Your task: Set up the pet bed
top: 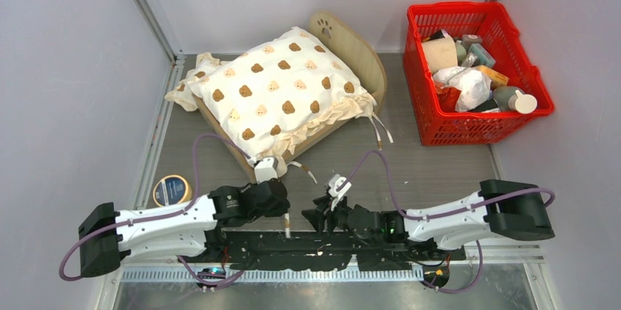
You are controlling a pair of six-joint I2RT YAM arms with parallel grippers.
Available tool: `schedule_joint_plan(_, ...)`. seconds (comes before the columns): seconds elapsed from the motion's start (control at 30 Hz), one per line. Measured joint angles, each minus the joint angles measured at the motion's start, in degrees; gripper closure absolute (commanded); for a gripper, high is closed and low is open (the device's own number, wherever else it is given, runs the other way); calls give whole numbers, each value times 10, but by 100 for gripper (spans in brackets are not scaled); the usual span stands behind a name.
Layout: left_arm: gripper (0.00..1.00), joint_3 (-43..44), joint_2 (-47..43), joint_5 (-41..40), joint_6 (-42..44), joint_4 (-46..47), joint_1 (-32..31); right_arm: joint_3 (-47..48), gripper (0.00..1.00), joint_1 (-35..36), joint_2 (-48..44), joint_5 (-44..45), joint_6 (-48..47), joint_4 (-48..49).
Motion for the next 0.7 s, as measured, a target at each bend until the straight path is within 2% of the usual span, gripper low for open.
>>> schedule_joint_plan(0.1, 100, -14, -9, 1, -8, 6, 0, 12, 38, -31, -46, 3, 0, -53)
schedule_joint_plan(0.23, 100, -30, -19, 1, -11, 15, 0, 29, 38, -135, -55, -39, -1, -82)
schedule_joint_plan(0.37, 100, -38, -21, 1, -11, 20, 0, 68, 39, -217, 21, -86, -21, -105)
schedule_joint_plan(0.6, 100, -40, -20, 0, -9, 28, 0, 157, 45, -251, 182, -150, -49, -128)
schedule_joint_plan(0.7, 100, -40, -15, 1, -9, 33, 0, 169, 54, -254, 217, -160, -49, -136)
